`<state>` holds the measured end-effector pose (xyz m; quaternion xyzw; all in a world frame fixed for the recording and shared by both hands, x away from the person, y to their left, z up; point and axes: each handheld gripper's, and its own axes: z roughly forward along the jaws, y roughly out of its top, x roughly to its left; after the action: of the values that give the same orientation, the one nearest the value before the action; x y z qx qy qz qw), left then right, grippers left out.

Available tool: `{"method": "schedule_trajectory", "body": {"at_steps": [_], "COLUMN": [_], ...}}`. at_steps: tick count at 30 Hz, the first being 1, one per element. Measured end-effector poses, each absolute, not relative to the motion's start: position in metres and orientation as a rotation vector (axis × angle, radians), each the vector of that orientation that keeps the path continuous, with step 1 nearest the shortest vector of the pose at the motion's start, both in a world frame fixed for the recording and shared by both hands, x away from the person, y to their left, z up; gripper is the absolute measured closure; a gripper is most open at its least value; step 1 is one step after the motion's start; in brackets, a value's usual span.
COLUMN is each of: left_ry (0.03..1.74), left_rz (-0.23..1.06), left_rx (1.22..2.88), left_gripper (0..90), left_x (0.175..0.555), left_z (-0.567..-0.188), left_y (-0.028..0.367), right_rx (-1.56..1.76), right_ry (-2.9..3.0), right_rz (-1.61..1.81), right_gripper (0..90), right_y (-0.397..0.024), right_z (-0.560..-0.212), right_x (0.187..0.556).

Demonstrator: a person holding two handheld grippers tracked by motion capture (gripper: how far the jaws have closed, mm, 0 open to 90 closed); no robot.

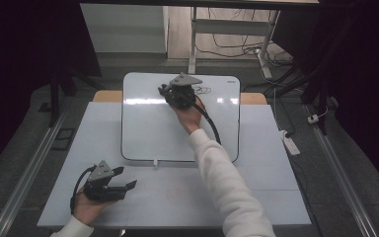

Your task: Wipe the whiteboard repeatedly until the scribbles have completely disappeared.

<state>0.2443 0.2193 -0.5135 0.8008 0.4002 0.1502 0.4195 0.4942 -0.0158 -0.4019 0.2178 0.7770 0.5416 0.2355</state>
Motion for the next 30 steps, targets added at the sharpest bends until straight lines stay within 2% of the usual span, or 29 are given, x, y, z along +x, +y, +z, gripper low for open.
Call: {"method": "schedule_trajectory", "body": {"at_steps": [6, 11, 16, 21, 26, 30], "left_ry": [1.005, 1.011, 1.007, 1.013, 1.006, 1.012], "left_rz": [0.381, 0.378, 0.382, 0.378, 0.384, 0.382], "left_rx": [2.004, 2.002, 2.002, 2.004, 2.001, 1.997], "left_gripper": [28.8, 28.8, 28.8, 28.8, 28.8, 28.8], "left_x": [0.243, 0.244, 0.243, 0.244, 0.242, 0.243], "left_z": [-0.513, -0.514, -0.513, -0.514, -0.513, -0.513], "left_y": [0.220, 0.221, 0.221, 0.221, 0.221, 0.223], "right_rx": [0.728, 0.598, 0.719, 0.601, 0.715, 0.643], "right_ry": [1.992, 2.104, 1.973, 2.087, 1.958, 2.012], "right_rz": [1.553, 1.481, 1.546, 1.511, 1.555, 1.547], "right_gripper": [77.5, 77.5, 77.6, 77.6, 77.6, 77.6], "right_y": [-0.030, -0.018, -0.032, -0.017, -0.031, -0.025], "right_z": [-0.389, -0.398, -0.389, -0.402, -0.392, -0.398], "right_x": [0.511, 0.499, 0.510, 0.498, 0.509, 0.504]}}
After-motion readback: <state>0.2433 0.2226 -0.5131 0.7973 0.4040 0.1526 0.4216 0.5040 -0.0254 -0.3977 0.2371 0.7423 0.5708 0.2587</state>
